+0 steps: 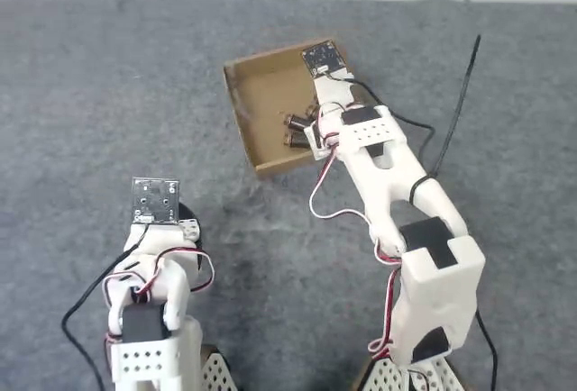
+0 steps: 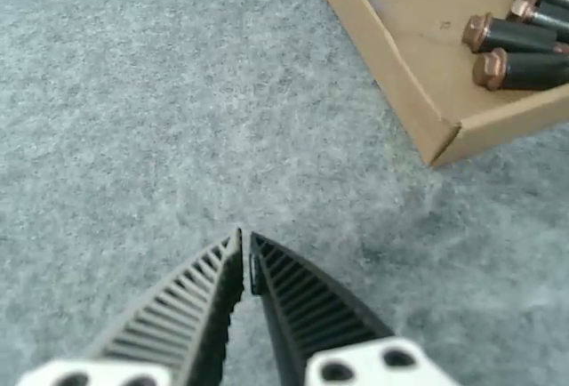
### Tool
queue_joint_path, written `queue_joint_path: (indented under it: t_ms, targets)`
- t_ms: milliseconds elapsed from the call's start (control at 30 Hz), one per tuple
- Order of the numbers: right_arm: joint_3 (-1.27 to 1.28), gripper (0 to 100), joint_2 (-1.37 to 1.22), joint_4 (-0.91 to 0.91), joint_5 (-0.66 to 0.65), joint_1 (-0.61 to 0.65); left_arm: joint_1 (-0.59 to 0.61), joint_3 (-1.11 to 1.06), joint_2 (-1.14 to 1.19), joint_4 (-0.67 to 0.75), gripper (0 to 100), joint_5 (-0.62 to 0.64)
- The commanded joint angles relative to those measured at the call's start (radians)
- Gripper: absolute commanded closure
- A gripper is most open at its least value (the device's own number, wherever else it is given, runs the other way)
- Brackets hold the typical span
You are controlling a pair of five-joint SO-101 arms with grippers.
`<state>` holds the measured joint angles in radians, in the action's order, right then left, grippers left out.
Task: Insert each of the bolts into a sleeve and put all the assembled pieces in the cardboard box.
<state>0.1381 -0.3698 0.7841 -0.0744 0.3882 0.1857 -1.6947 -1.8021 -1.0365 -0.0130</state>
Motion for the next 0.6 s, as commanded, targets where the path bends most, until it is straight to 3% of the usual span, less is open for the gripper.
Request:
queue_joint_path:
  t_ms: [0,267,567]
  targets:
    - [0.049,99.3,0.073,0.048,0.133,0.07,0.002,0.01,-0.009,0.009,99,-0.009]
    - [0.221,99.3,0.217,0.041,0.239,0.246,0.003,0.01,-0.009,0.008,99,-0.009]
    - [0.33,99.3,0.39,0.039,0.252,0.26,0.003,0.01,-0.009,0.008,99,-0.009]
